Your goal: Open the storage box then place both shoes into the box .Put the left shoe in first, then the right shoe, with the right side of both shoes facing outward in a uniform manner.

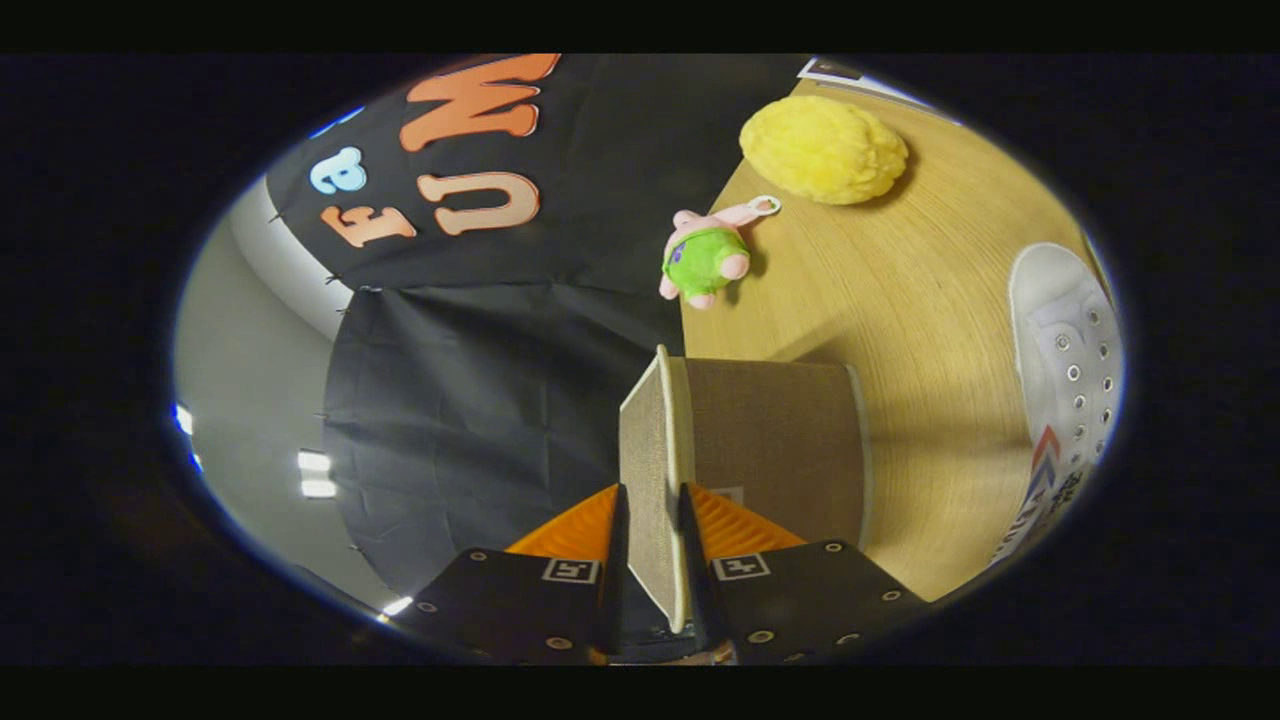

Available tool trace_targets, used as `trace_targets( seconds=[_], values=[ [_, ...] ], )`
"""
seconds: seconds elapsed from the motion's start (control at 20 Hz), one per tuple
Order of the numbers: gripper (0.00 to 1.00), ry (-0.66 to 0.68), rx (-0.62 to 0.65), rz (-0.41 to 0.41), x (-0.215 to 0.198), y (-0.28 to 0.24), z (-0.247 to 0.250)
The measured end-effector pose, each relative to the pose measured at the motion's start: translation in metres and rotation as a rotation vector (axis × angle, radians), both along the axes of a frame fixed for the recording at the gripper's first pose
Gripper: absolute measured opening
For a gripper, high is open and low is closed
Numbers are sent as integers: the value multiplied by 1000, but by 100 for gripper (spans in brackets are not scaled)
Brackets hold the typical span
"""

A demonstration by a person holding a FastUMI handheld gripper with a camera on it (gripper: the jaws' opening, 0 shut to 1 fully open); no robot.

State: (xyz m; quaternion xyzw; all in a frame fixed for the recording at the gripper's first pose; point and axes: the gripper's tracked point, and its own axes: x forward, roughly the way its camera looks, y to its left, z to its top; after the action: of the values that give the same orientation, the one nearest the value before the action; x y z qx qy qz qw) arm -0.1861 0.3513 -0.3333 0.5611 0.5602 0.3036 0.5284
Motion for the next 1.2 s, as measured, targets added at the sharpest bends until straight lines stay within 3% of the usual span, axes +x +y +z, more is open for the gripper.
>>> trace_targets(
  seconds=[0.15,0.35,0.5,0.9,1.2],
  values=[
    [28,-14,-40,76,-12,12,1],
    [11,-74,-72,158,-14,23,22],
    [4,-133,-64,177,-7,29,46],
    [5,-224,18,178,19,75,119],
    [7,-309,7,257,24,149,156]
  ],
)
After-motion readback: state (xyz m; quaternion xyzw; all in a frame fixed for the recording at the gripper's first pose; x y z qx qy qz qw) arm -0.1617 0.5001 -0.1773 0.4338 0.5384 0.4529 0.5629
